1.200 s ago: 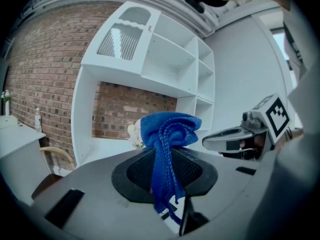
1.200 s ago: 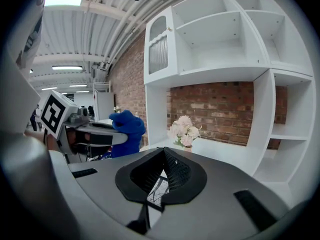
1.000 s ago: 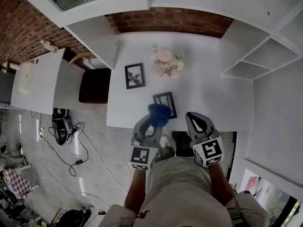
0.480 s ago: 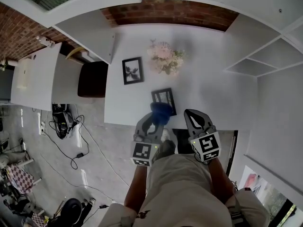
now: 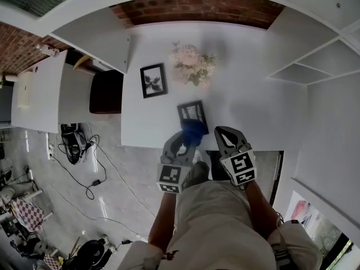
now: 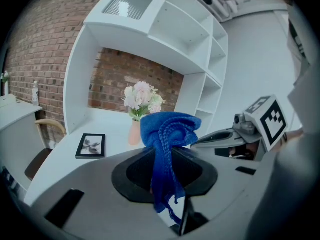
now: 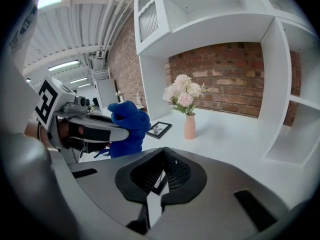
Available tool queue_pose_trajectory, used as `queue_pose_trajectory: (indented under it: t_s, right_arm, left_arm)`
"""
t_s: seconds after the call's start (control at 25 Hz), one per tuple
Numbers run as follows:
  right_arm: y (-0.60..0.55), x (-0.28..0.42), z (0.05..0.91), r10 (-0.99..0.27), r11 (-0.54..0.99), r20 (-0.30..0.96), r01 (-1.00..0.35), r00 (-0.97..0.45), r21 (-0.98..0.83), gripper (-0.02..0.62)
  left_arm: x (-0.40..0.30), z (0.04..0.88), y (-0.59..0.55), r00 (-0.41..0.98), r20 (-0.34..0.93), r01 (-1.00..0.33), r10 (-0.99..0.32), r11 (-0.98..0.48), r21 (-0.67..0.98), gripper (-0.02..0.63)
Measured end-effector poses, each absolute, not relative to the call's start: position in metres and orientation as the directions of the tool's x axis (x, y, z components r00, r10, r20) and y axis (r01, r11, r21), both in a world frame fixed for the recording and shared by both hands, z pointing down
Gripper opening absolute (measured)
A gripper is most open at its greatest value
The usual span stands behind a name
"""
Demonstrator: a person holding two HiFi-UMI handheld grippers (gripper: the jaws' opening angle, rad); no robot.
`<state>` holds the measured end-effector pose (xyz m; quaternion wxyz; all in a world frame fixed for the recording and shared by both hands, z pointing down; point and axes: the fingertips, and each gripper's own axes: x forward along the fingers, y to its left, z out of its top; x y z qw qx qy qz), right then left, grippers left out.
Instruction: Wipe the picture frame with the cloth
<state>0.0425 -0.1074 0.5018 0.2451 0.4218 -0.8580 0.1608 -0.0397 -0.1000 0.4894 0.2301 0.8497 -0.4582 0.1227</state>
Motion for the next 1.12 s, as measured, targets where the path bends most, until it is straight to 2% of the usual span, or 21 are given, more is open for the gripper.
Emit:
queue_pose_trajectory:
  t_s: [1.12]
  right_arm:
    - [-0.094, 0.029, 0.616, -0.497, 0.635, 0.710, -0.767, -0.499, -0.094, -0.003]
  left_arm:
    - [-0.024, 0.572, -0.099, 0.571, 0.530, -0.820, -0.626, -0.420, 0.388, 0.098]
